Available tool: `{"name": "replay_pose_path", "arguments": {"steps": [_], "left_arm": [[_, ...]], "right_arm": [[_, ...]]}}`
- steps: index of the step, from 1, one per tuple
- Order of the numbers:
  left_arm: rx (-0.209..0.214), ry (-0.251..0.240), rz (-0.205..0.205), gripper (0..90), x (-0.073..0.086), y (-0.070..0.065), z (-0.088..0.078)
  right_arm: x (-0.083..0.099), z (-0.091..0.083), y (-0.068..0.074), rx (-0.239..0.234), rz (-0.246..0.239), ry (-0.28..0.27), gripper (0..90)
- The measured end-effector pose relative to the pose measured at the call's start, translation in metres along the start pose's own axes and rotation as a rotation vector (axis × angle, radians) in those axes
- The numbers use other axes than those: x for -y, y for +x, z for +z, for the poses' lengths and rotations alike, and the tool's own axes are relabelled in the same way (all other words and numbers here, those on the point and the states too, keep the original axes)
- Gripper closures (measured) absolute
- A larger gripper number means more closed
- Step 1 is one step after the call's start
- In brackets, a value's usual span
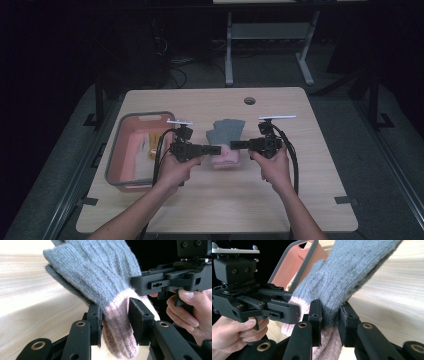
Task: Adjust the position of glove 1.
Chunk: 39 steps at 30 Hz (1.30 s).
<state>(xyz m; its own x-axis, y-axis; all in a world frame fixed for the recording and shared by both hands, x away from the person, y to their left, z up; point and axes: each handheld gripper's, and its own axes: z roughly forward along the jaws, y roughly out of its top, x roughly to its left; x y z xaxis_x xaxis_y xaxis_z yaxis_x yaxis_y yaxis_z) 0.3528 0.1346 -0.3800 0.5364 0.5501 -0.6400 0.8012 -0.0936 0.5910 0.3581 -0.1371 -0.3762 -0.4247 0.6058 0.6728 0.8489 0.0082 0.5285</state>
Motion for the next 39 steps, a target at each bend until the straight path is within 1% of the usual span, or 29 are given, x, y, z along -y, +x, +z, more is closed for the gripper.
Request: {"name": "replay_pose_path", "arguments": {"steps": [8,10,16,24,25,26,27,29,30,31,39], "left_arm": [[-0.007,-0.018,-0.005,64.6,0.0,0.005,-0.019],[-0.015,-0.022,-0.004,64.6,0.0,0.006,-0.025],[-0.023,-0.034,-0.006,65.0,-0.002,0.01,-0.036],[-0.041,-0.052,-0.011,65.4,-0.004,0.016,-0.051],[-0.043,-0.055,-0.005,65.4,-0.004,0.017,-0.054],[-0.044,-0.058,-0.016,65.4,-0.004,0.017,-0.055],[-0.045,-0.061,-0.008,65.4,-0.005,0.018,-0.057],[-0.047,-0.065,-0.015,65.4,-0.005,0.019,-0.061],[-0.049,-0.064,-0.009,65.4,-0.005,0.02,-0.064],[-0.05,-0.068,-0.015,65.4,-0.005,0.02,-0.065],[-0.057,-0.082,-0.014,65.4,-0.003,0.026,-0.079]], "right_arm": [[-0.007,0.013,0.014,-0.013,-0.026,0.019,74.1],[-0.009,0.016,0.017,-0.019,-0.032,0.023,74.1],[-0.015,0.025,0.026,-0.025,-0.044,0.033,74.1],[-0.022,0.037,0.035,-0.039,-0.054,0.041,74.1],[-0.023,0.039,0.036,-0.042,-0.052,0.043,74.2],[-0.025,0.04,0.038,-0.042,-0.055,0.045,74.2],[-0.025,0.042,0.039,-0.044,-0.057,0.043,74.1],[-0.027,0.045,0.042,-0.049,-0.06,0.045,74.1],[-0.028,0.046,0.043,-0.052,-0.059,0.048,74.1],[-0.028,0.048,0.044,-0.054,-0.063,0.05,74.2],[-0.033,0.059,0.053,-0.066,-0.077,0.059,74.1]]}}
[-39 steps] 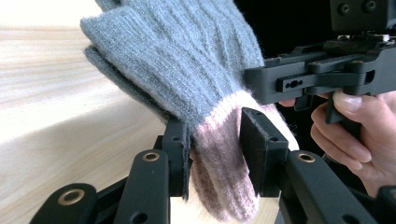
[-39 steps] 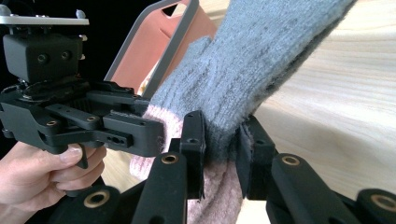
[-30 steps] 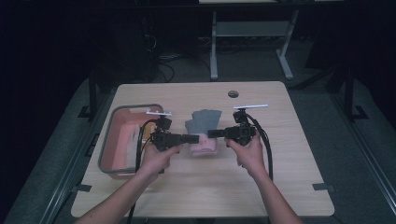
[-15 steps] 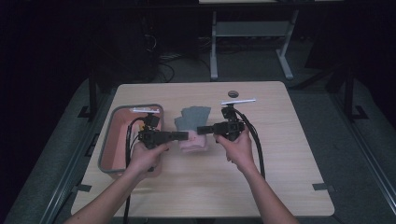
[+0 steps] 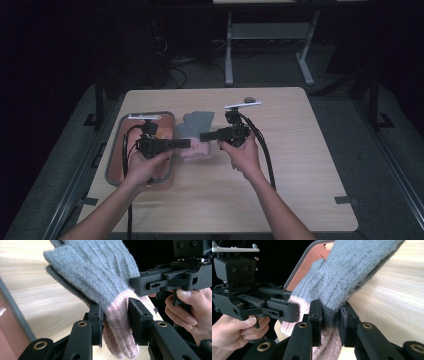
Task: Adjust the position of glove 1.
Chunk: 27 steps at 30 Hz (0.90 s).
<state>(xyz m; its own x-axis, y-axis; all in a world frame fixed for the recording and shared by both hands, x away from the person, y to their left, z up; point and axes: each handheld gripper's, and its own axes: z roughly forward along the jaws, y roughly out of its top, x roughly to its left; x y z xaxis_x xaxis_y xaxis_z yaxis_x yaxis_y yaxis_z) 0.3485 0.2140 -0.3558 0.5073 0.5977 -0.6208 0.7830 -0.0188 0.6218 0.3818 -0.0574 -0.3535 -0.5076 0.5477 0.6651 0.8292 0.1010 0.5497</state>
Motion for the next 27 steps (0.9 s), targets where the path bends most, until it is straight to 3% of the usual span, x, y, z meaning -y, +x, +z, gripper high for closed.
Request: {"name": "replay_pose_path", "arguments": {"steps": [27], "left_arm": [[-0.032,-0.037,-0.029,65.4,-0.003,0.017,-0.035]], "right_arm": [[-0.02,0.033,0.02,-0.039,-0.031,0.034,74.1]]}}
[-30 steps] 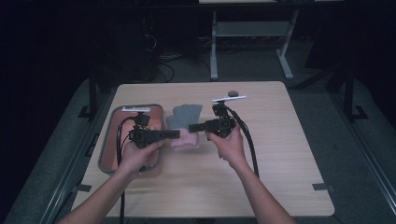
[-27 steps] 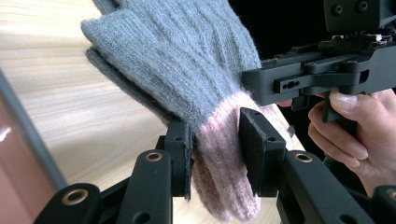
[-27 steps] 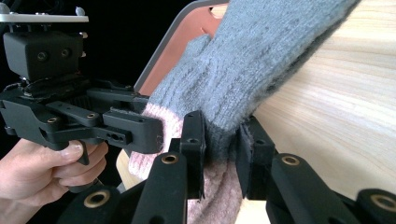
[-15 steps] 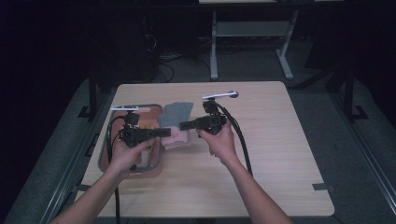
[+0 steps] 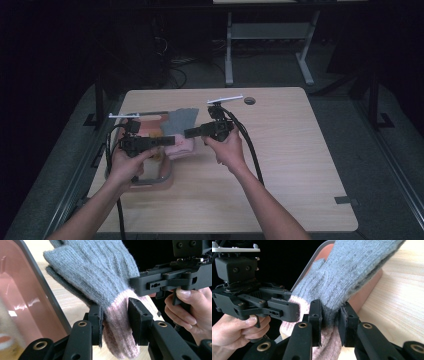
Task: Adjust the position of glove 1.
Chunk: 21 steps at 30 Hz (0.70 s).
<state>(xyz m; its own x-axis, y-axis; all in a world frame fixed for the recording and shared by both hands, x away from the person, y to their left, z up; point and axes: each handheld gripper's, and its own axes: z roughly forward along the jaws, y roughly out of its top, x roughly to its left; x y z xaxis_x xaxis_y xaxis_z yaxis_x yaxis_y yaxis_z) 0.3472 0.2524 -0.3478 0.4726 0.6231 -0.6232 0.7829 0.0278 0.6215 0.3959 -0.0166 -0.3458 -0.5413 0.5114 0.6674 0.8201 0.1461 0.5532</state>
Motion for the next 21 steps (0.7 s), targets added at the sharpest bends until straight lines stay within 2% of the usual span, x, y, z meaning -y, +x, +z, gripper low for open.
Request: {"name": "replay_pose_path", "arguments": {"steps": [11,21], "left_arm": [[-0.017,-0.002,0.001,65.5,-0.002,0.008,-0.01],[-0.034,0.009,-0.007,65.5,-0.002,0.02,-0.024]], "right_arm": [[-0.007,0.013,0.004,-0.013,-0.004,0.013,74.1],[-0.011,0.032,0.008,-0.033,-0.009,0.036,74.1]]}}
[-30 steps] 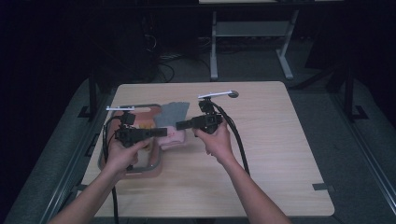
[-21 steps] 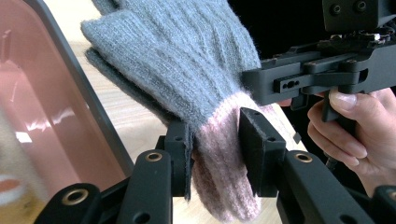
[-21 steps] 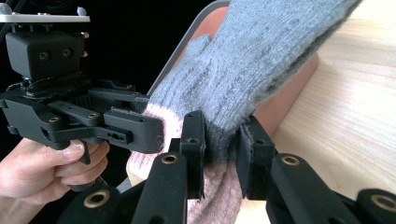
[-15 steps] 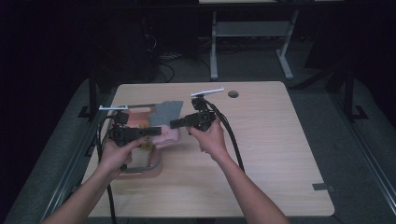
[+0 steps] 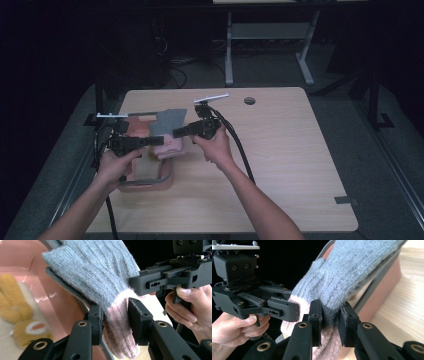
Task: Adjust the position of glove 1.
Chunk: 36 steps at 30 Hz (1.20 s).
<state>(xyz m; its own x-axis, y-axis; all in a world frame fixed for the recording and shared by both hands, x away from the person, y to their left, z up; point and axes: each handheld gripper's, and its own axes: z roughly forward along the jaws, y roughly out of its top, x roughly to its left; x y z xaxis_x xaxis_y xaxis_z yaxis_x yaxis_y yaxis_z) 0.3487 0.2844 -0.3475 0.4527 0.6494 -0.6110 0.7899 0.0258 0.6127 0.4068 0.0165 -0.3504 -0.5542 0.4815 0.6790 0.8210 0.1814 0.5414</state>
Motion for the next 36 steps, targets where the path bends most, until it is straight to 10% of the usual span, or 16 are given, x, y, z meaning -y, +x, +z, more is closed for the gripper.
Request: {"name": "replay_pose_path", "arguments": {"steps": [36], "left_arm": [[-0.047,0.027,-0.044,67.0,0.003,0.043,-0.045]], "right_arm": [[-0.014,0.064,0.017,-0.057,-0.023,0.056,74.0]]}}
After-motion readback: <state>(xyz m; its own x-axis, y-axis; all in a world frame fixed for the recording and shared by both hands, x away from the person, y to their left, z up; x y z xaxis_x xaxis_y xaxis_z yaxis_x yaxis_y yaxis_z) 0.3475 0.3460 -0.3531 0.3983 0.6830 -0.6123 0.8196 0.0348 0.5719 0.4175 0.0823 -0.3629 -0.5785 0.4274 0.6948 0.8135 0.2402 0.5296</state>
